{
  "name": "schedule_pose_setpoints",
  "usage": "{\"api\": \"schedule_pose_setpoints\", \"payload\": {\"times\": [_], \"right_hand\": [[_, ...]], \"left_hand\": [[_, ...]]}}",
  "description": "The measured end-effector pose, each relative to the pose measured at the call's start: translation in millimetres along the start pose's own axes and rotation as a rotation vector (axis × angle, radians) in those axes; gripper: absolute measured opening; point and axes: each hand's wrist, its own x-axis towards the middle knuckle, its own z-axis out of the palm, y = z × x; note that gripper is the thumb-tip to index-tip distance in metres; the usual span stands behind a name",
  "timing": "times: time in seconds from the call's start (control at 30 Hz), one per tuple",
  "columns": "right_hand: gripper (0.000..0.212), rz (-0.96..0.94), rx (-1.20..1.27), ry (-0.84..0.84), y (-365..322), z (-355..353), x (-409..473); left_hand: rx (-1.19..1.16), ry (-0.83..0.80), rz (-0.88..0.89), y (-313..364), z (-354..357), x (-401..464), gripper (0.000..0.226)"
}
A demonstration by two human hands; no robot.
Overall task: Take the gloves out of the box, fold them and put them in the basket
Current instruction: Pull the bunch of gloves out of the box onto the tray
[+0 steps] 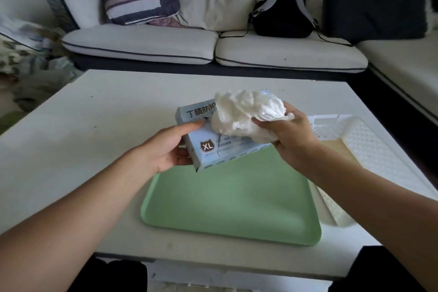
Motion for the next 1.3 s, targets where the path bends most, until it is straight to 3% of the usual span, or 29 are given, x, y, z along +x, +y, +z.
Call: {"api": "schedule_pose_setpoints", "payload": {"times": [0.2,0.33,0.37,0.5,0.6,0.67,0.8,0.87,0.93,1.07,1.3], "right_hand": [[0.055,0.055,0.226,-0.141,-12,-5,1],[0.108,0.109,0.307,-0.185,-13,-11,6],[0.113,0.111,0.322,-0.202,-13,-12,7],[0.094,0.135,0.394,-0.219,-16,-14,8],[0.051,0.137,0.487,-0.244,-24,-15,6],[0.04,0.13,0.531,-0.288,-31,-15,3],[0.041,0.143,0.643,-0.491,-39,-8,-6],[0.048,0.072,0.62,-0.435,-41,-9,-3],[0.04,0.012,0.604,-0.427,-47,-6,-6],[0.047,0.01,0.605,-0.226,-53,-6,-4],[0.048,0.048,0.511,-0.268,-54,-6,-9]], "left_hand": [[-0.099,-0.031,-0.014,5,-12,-1,0.04],[-0.135,-0.019,-0.019,8,-14,-3,0.036],[-0.145,-0.016,-0.017,8,-15,-3,0.036],[-0.179,-0.017,0.01,9,-19,-4,0.037],[-0.198,-0.01,0.007,10,-22,-7,0.042],[-0.212,0.01,-0.014,12,-26,-9,0.045],[-0.237,0.085,-0.049,8,-35,-15,0.026],[-0.211,0.106,-0.047,4,-39,-17,0.02],[-0.199,0.119,-0.046,2,-43,-20,0.021],[-0.237,0.169,-0.043,-2,-51,-20,0.023],[-0.29,0.312,-0.034,-3,-75,-16,0.026]]}}
